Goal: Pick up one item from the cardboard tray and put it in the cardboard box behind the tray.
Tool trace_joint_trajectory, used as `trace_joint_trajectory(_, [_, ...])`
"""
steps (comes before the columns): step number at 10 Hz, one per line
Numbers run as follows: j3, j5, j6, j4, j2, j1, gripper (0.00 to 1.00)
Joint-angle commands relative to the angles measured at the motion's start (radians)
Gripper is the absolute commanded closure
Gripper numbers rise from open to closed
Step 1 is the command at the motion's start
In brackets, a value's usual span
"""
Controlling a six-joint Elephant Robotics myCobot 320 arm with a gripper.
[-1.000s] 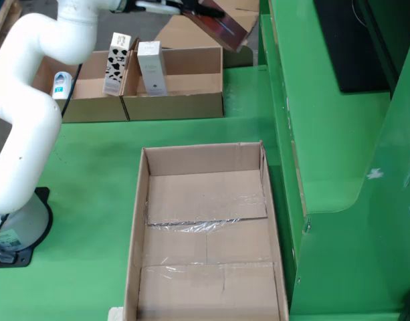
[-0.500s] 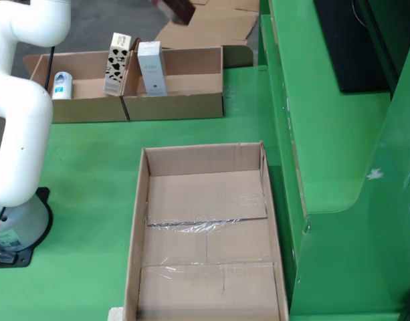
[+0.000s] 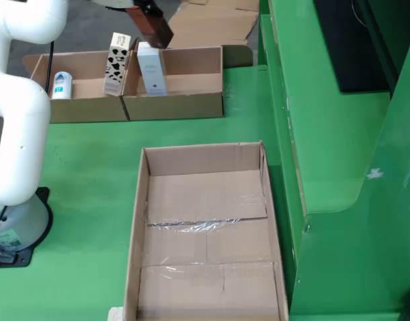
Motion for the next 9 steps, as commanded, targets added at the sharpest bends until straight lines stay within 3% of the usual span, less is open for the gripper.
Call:
trace_joint_trajectory(1, [0.026, 0.000, 0.021, -0.273, 0.069, 0.003, 1.00])
trace_joint_trajectory(3, [0.026, 0.000, 0.021, -0.273, 0.069, 0.003, 1.00])
trace_joint_trajectory(4, [0.026, -0.104, -0.052, 0.083, -0.050, -0.022, 1.00])
trace_joint_trajectory(5, [0.026, -0.104, -0.052, 0.083, -0.051, -0.022, 1.00])
trace_joint_trajectory(6, [0.026, -0.318, -0.182, 0.446, -0.170, -0.008, 1.00])
trace_joint_trajectory(8, [0.026, -0.323, -0.153, 0.450, -0.183, -0.044, 1.00])
trace_joint_trajectory(9, [0.026, -0.323, -0.198, 0.451, -0.229, -0.105, 1.00])
